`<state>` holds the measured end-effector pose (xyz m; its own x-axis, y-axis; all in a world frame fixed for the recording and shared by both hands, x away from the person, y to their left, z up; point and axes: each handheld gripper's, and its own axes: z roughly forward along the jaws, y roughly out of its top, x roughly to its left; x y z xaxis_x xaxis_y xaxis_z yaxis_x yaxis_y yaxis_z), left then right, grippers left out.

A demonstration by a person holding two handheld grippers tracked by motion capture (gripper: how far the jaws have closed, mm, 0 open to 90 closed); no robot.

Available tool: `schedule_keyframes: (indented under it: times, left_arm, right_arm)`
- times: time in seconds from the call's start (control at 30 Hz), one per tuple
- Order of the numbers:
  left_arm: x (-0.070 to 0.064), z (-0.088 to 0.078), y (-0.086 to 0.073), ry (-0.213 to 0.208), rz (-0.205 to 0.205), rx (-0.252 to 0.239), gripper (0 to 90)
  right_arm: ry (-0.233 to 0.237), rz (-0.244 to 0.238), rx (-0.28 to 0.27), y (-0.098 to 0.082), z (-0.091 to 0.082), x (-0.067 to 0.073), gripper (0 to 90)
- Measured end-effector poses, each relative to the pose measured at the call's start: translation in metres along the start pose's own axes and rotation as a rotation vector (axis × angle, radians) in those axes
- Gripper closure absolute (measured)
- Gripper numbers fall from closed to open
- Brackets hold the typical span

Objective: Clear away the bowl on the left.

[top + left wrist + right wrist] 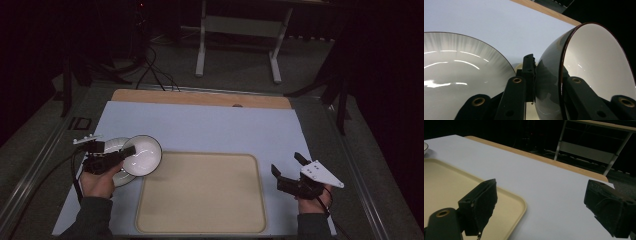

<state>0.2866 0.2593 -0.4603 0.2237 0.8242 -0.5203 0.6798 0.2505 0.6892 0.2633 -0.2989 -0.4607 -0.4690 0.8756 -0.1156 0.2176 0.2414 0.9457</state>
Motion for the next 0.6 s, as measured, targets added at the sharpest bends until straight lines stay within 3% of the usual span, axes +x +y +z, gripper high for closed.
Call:
schedule_keyframes:
  times: [0.6]
  left_arm:
    - [-0.012,0.012,-0.004,-0.021,0.027,0.037,78.6]
  right_arm:
    - [0.0,-0.002,-0.002,0.0,0.0,0.0,11.0]
